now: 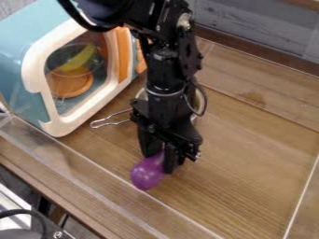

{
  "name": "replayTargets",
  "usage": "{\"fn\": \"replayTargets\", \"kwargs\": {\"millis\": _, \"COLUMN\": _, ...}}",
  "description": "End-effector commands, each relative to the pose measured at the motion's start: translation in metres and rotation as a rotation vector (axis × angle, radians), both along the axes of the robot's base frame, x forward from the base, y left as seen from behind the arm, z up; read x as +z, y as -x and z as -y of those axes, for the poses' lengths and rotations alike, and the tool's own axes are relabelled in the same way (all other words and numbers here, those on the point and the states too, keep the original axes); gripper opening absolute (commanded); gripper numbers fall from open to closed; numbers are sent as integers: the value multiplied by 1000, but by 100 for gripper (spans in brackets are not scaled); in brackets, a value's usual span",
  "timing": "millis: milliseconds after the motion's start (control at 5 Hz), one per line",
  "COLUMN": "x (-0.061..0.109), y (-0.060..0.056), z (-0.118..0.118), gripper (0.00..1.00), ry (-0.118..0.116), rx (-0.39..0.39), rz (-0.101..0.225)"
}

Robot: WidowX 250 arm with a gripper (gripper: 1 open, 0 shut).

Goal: Put the eggplant in the silver pot

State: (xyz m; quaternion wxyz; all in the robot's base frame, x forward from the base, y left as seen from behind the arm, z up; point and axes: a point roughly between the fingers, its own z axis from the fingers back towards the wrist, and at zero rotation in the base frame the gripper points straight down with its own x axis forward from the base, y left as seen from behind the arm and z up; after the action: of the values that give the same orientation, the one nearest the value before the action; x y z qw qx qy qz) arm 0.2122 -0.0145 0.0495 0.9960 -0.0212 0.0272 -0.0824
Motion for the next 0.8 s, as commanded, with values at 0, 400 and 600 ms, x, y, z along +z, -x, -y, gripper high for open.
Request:
{"fn": "replayTargets", "kwargs": {"millis": 0, "x": 20, "y": -13, "z": -2, "gripper": 0, "ry": 2, "rx": 1, "rz": 81}}
{"fn": "replayTargets", "kwargs": {"millis": 400, "x": 30, "y": -14, "z": -3, "gripper": 0, "ry": 3, "rx": -2, "rz": 103}}
{"fn": "replayTargets", "kwargs": {"millis": 600, "x": 36, "y": -15, "z": -4, "gripper": 0, "ry": 4, "rx": 2, "rz": 116}}
